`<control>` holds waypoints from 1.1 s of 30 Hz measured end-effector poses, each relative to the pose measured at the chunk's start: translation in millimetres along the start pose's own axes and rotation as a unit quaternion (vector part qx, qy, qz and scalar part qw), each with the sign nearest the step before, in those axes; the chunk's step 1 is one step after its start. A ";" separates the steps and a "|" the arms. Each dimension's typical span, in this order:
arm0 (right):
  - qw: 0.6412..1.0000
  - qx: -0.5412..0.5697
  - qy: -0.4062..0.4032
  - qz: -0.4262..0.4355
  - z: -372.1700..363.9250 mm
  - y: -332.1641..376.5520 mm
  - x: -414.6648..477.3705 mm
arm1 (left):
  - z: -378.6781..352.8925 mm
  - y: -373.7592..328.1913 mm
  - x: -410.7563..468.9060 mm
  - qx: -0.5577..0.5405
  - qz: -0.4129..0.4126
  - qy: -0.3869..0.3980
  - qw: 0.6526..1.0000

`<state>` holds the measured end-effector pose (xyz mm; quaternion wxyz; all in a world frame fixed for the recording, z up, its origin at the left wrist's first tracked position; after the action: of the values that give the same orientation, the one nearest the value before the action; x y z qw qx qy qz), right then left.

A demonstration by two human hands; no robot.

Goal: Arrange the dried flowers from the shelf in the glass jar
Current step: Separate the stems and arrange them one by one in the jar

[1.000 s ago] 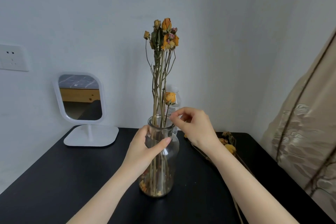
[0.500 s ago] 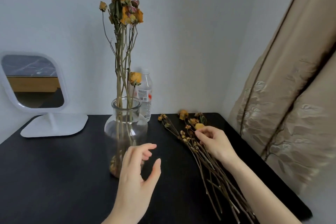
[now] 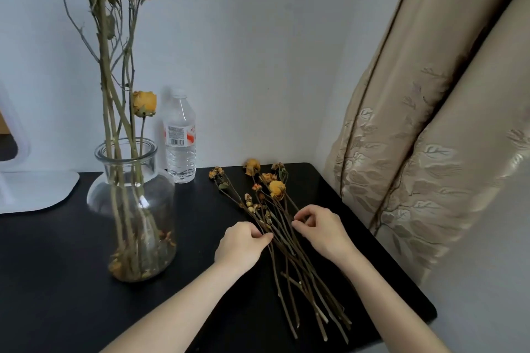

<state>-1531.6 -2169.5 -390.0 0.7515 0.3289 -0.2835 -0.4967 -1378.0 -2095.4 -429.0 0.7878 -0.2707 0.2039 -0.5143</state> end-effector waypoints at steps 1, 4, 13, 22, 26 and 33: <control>1.000 -0.009 0.004 0.006 -1.7 1.1 0.1 | -1.4 -0.4 1.5 -0.001 0.003 -0.001 1.000; 0.999 -0.035 0.017 0.015 -8.0 4.5 1.1 | -3.5 -1.2 4.7 -0.004 0.008 -0.004 1.000; 0.996 -0.077 0.037 -0.010 -19.0 8.8 6.3 | -5.4 2.5 10.5 -0.037 0.041 0.012 0.998; 0.995 -0.083 0.063 0.001 -30.5 20.4 4.6 | -0.4 5.8 8.8 -0.076 0.075 0.016 0.994; 0.990 -0.103 0.093 0.002 -41.0 25.4 6.4 | 16.2 10.0 2.2 -0.117 0.060 -0.010 0.991; 0.978 -0.182 0.102 -0.011 -57.6 25.3 12.5 | 38.3 28.4 -16.1 -0.133 0.045 -0.046 0.989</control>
<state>-1469.8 -2161.5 -405.0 0.8180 0.2387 -0.1065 -0.5124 -1341.4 -2063.1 -416.9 0.7757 -0.3872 0.2465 -0.4332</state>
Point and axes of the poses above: each hand's wrist, its own x-axis towards the middle knuckle, its own z-axis out of the back of the hand, y = z × x, the point moved 7 cm from there along x, towards the middle knuckle, and after that the axes turned 11 degrees about x, right-handed, at the moved point
